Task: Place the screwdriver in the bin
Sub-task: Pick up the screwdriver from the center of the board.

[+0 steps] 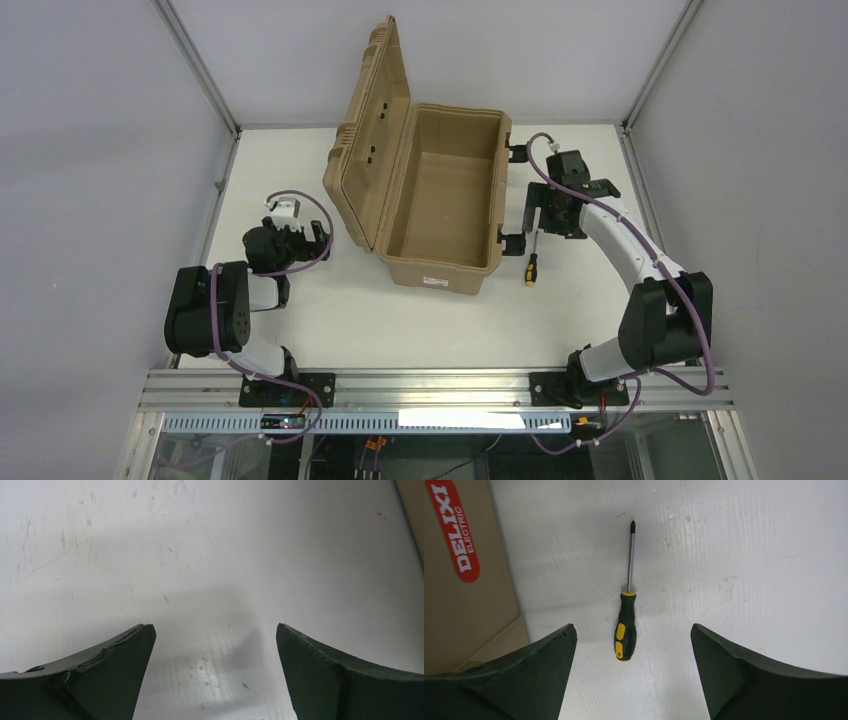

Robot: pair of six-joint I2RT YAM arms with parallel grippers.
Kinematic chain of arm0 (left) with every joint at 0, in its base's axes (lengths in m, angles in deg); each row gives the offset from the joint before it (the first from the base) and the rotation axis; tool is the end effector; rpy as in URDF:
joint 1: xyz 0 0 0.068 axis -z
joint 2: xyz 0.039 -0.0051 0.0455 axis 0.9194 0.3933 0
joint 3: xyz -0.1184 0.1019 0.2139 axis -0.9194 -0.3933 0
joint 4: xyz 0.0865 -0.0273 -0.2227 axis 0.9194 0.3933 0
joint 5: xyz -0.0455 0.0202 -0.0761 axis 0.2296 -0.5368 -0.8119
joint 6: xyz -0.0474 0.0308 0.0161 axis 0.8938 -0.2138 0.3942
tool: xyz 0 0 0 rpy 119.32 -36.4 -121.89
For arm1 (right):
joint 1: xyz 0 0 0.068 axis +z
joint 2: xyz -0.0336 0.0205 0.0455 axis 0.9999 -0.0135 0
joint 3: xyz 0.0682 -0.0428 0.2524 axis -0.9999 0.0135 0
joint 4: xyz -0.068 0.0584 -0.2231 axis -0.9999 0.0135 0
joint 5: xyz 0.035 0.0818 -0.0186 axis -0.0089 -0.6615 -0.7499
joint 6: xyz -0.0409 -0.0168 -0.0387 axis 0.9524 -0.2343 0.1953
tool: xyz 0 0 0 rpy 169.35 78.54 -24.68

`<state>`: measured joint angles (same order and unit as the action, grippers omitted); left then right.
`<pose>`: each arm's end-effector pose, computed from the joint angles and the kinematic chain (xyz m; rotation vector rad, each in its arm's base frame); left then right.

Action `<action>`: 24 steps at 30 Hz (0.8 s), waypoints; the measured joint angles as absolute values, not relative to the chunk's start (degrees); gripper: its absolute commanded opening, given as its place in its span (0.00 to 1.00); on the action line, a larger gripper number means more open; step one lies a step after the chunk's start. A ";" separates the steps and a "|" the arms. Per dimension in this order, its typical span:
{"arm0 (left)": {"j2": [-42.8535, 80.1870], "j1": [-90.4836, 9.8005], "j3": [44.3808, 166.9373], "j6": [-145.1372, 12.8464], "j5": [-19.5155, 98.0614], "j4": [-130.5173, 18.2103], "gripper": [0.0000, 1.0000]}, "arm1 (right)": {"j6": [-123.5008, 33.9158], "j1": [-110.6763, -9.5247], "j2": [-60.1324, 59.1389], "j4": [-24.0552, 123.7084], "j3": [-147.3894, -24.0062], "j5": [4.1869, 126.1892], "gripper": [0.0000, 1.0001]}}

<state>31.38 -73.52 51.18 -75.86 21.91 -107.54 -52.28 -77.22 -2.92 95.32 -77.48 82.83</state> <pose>0.2507 0.0107 0.1469 0.1706 1.8437 -0.3580 0.2710 0.0500 0.2612 0.1095 2.6277 -0.0758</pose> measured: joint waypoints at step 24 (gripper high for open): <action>31.38 -73.52 51.18 -75.83 21.91 -107.54 0.99 | -57.29 -77.94 -6.96 84.74 -61.20 76.95 0.62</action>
<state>31.38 -73.52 51.18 -75.83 21.91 -107.54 -57.29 -77.94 -6.96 84.74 -61.20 76.95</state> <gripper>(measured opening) 0.992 0.641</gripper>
